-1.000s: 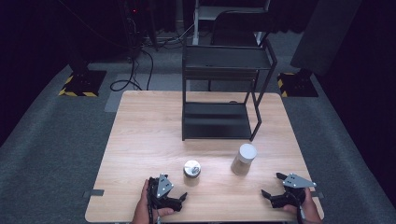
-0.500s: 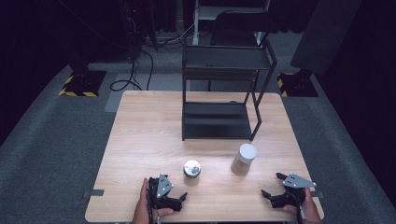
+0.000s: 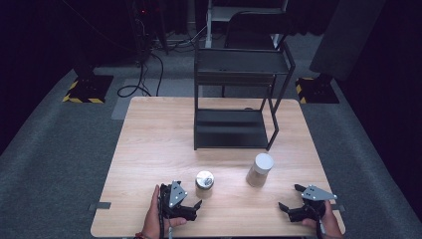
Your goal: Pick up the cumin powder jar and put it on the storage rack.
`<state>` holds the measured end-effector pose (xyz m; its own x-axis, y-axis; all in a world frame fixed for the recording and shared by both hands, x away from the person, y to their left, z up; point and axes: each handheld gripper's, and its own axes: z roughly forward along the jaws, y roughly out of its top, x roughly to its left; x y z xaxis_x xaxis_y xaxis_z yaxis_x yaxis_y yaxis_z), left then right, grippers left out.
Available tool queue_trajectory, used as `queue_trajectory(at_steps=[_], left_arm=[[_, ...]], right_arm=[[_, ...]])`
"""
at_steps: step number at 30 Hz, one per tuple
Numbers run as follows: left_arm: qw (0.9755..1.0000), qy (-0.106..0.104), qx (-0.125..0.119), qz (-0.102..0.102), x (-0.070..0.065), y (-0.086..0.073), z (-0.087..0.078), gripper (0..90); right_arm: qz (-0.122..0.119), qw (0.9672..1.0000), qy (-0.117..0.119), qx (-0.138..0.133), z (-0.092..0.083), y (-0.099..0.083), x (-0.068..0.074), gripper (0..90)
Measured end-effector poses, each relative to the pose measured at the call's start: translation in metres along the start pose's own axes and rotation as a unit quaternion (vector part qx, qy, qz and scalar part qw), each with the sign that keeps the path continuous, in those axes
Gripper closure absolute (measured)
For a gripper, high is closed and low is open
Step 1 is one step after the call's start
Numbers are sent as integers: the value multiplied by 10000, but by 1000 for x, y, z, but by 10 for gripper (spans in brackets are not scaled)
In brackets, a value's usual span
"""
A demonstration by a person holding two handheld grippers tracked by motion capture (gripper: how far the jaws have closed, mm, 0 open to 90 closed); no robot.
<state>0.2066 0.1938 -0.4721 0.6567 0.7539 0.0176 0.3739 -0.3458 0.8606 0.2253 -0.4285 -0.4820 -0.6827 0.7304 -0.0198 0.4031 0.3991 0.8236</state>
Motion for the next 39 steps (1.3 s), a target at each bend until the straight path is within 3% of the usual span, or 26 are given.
queue_trajectory(at_steps=[19,32,39], left_arm=[[9991,-320,-234,172,6,32,9,7],[9986,-449,-242,141,12,39,22,8],[9982,-517,-302,87,17,37,28,84]], right_arm=[[3,10000,-9,-2,0,0,0,0],[4,10000,-9,-1,0,0,0,0],[16,10000,-18,2,0,0,1,0]])
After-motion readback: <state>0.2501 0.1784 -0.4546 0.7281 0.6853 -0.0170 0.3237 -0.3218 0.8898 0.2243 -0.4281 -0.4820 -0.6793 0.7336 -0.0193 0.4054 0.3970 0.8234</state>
